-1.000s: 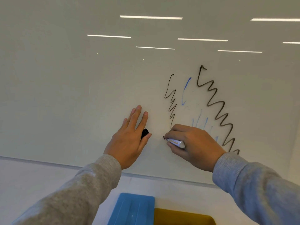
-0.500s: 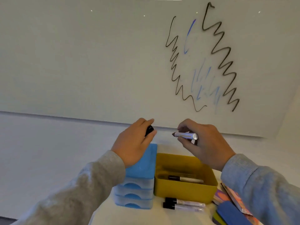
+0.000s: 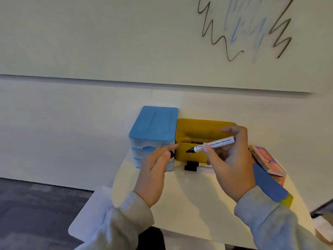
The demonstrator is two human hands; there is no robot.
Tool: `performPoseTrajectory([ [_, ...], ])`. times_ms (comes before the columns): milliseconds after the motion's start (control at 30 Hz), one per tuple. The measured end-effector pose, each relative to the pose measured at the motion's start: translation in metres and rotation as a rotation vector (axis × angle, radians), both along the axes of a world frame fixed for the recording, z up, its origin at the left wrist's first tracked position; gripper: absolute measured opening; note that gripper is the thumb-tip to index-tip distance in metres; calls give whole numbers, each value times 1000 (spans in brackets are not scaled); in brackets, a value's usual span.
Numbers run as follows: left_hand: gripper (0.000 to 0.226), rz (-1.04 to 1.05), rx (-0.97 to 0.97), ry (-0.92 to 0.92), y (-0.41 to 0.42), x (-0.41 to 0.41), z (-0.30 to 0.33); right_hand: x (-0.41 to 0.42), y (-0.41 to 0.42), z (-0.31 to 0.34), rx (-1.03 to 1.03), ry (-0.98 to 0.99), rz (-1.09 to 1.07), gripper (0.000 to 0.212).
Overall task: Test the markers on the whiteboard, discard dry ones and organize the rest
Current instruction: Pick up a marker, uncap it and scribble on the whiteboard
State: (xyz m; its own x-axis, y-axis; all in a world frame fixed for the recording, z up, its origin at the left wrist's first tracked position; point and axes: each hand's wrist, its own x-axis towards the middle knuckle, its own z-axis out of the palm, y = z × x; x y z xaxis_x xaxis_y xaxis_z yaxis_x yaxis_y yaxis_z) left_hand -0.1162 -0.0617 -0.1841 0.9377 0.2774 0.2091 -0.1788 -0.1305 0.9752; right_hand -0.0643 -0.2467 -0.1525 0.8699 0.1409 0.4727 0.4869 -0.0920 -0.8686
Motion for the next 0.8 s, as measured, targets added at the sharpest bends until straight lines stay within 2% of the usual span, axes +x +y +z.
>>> performPoseTrajectory([
  [200,40,-106,-178,241,7,-11,-46,-17,-7,-48,175,282,-58,35],
  [400,29,-140,-165,236,17,-16,-61,-23,2,-75,321,520,-28,23],
  [633,11,-129,-114,234,16,-14,-64,-24,-1,-88,386,576,-26,20],
  [800,20,-140,-34,225,15,-12,-68,-22,-4,-92,361,559,12,16],
])
